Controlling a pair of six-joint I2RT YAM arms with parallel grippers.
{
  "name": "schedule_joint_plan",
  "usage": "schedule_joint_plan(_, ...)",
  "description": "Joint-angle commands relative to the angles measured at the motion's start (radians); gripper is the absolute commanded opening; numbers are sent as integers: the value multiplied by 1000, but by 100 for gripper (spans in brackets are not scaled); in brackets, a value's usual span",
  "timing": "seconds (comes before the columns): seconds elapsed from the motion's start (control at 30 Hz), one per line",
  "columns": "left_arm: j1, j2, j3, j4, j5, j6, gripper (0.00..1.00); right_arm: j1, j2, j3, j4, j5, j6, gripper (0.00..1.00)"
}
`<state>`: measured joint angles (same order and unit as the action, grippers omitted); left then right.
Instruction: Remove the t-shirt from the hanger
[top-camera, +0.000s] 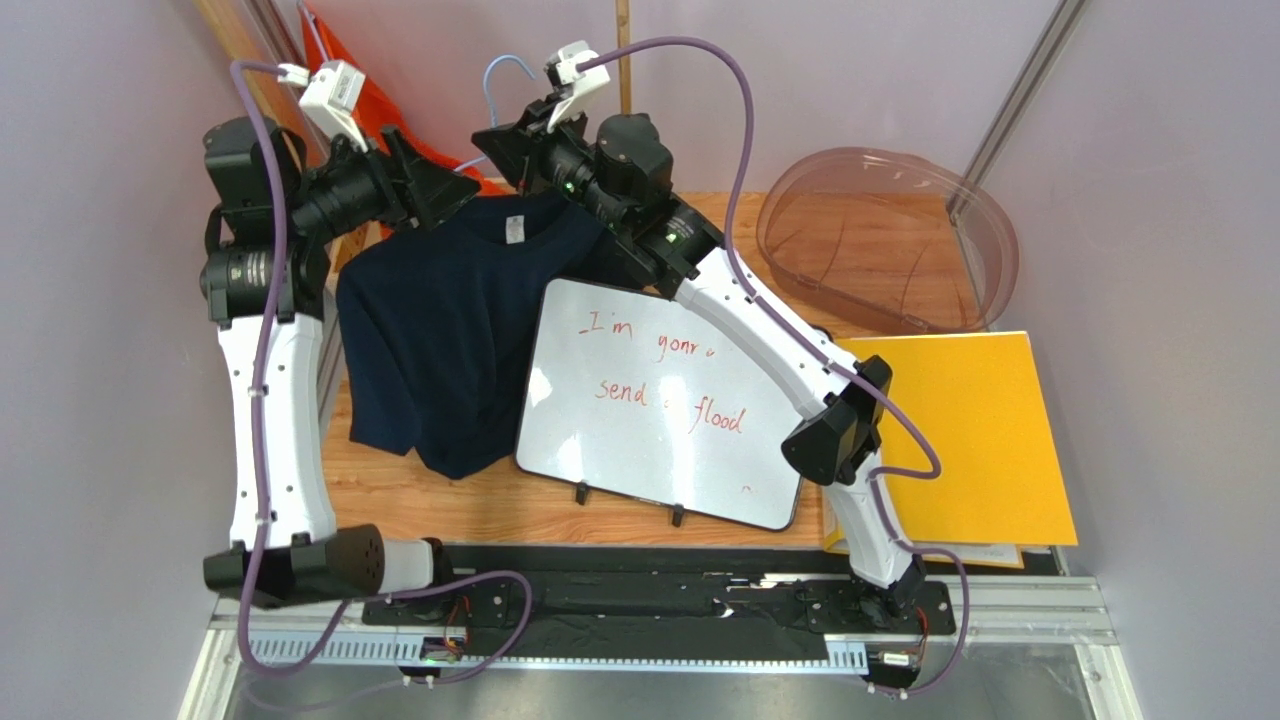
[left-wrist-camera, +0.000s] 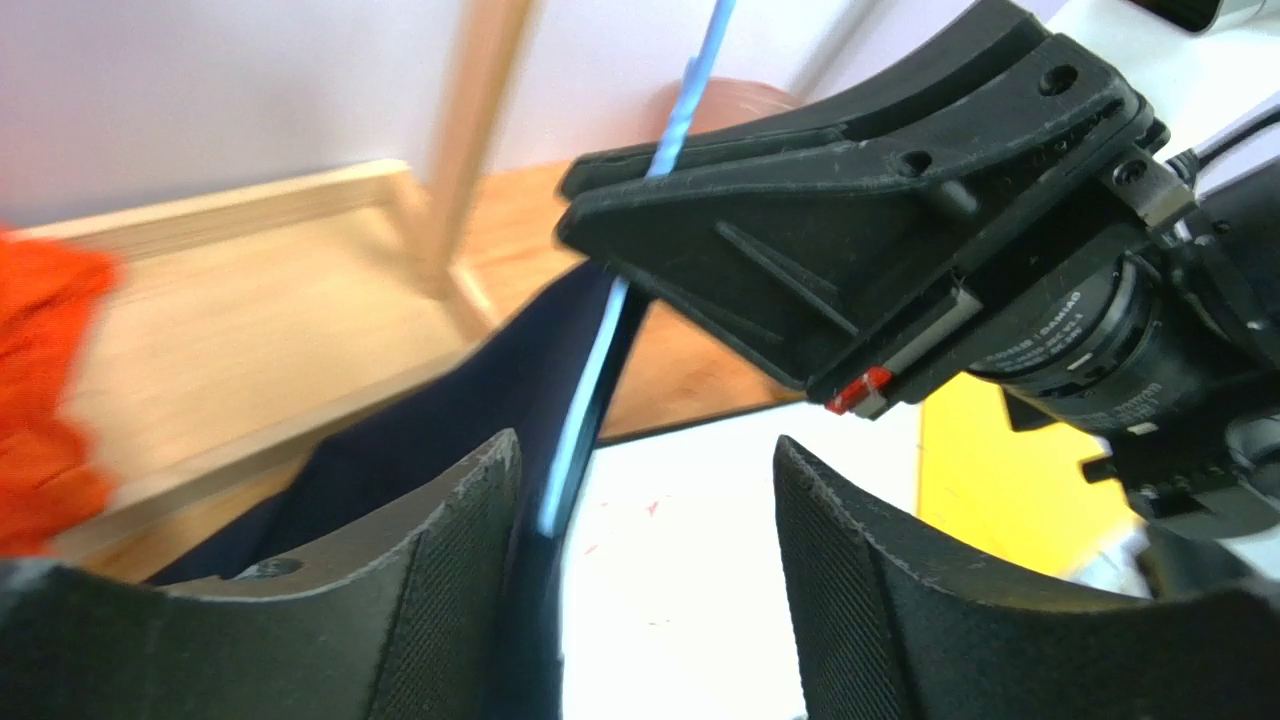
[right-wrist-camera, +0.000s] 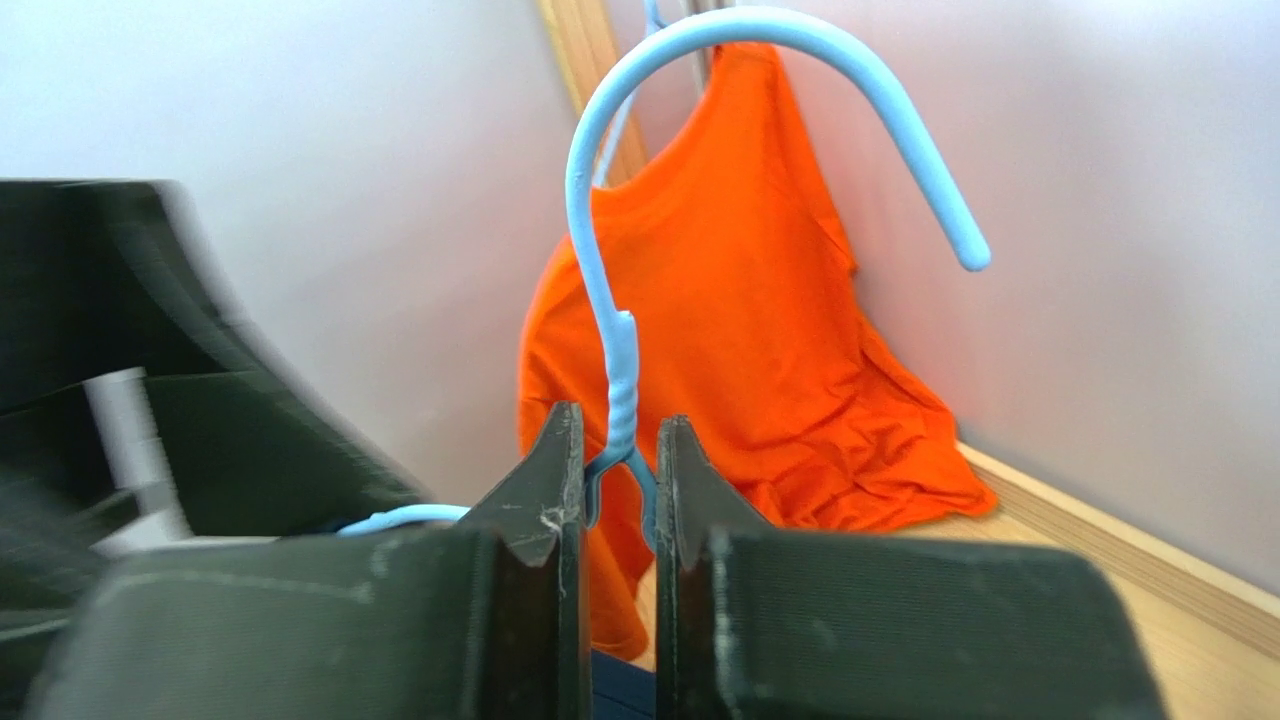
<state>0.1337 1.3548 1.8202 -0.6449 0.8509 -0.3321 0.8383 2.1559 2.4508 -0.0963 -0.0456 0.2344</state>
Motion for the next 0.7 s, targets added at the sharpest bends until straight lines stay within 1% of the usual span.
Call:
schedule_joint_plan(0.0,1,-166,-77,-5,-234,27,70,-21,-48,-24,61,89,-64,0)
schedule_joint_plan(0.03,1,-189,-106,-13,-313,48,72,-25,-54,-29,61,86,-69,0)
schedule_joint_plan(0.1,1,-255,-131,-47,-395,71,73,-38,-65,-42,58,76,-78,0)
schedule_joint_plan(0.13,1,-279,-162,-59,-480,80,73,-42,-76,-47,56,75,-76,0)
schedule_joint_plan(0.2,1,-351,-226,-68,-536,90,74,-56,-87,-65,58,73,-72,0)
schedule_joint_plan(0.23,1,-374,-248,-70,-587,97,74,-59,-94,-73,58,73,-75,0)
schedule_joint_plan(0.27,1,-422,-268,-70,-613,99,76,-64,-105,-81,59,73,-75,0)
schedule_joint_plan(0.3,1,-443,-288,-64,-627,107,80,-65,-111,-88,61,72,-76,0)
schedule_joint_plan(0.33,1,-460,-318,-56,-621,117,80,-67,-116,-99,63,61,-76,0)
schedule_joint_plan(0.4,1,-482,-326,-35,-589,136,81,-68,-122,-104,61,61,-79,0)
schedule_joint_plan(0.47,1,-458,-288,-76,-582,131,81,-71,-125,-105,56,62,-75,0)
schedule_joint_plan(0.53,1,-433,-254,-114,-624,122,81,-73,-142,-113,56,62,-73,0)
schedule_joint_plan(0.67,1,-384,-280,-148,-659,78,83,-80,-169,-133,66,59,-75,0)
